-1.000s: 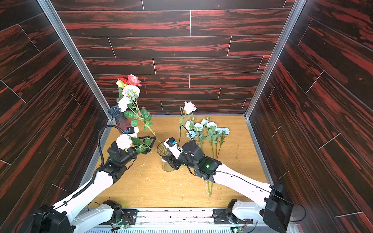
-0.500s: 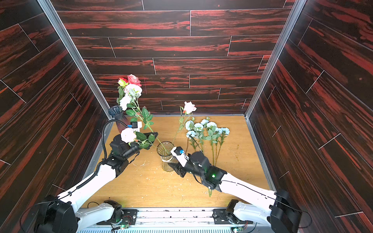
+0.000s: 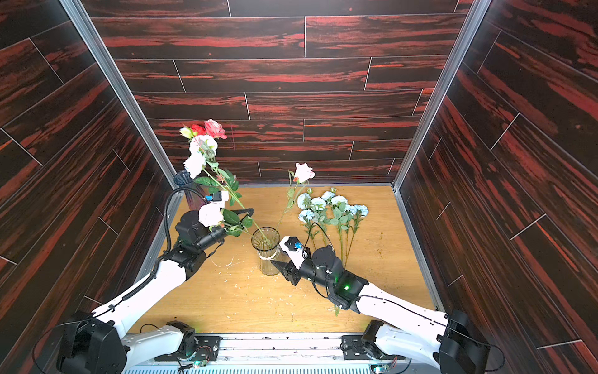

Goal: Pick out blue flowers from the vase
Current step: Pick up the flower from the vase.

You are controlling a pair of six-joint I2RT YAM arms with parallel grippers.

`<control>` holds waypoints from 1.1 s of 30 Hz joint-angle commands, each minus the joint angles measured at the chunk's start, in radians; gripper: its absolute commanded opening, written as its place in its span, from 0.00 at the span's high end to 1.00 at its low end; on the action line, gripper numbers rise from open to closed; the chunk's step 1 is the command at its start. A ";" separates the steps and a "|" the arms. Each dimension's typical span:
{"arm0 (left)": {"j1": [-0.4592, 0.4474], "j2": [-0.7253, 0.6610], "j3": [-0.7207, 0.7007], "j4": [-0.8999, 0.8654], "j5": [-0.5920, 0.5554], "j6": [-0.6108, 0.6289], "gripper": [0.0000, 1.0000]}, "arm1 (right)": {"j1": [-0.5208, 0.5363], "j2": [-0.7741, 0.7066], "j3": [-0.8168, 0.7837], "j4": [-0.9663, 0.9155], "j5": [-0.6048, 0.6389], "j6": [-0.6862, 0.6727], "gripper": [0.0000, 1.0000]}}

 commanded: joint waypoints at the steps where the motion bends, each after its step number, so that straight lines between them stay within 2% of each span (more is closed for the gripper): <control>1: -0.002 -0.008 0.088 -0.031 0.030 0.039 1.00 | 0.002 0.001 0.005 0.014 -0.006 0.005 0.49; 9: -0.004 0.024 0.209 -0.115 0.042 0.109 1.00 | 0.002 -0.018 0.047 -0.046 -0.009 0.014 0.49; 15: -0.004 0.034 0.360 -0.311 0.063 0.222 1.00 | 0.002 -0.024 0.120 -0.131 -0.008 0.015 0.48; 22: -0.004 0.092 0.620 -0.575 0.103 0.346 1.00 | -0.004 0.044 0.416 -0.418 0.036 -0.019 0.45; 25: -0.003 0.131 0.745 -0.696 0.133 0.387 1.00 | -0.022 0.080 0.553 -0.507 0.038 -0.020 0.39; 29: -0.004 0.157 0.866 -0.771 0.142 0.413 1.00 | -0.088 0.136 0.751 -0.601 -0.066 0.006 0.34; 33: -0.004 0.179 0.977 -0.860 0.120 0.419 1.00 | -0.198 0.232 0.947 -0.645 -0.319 0.054 0.33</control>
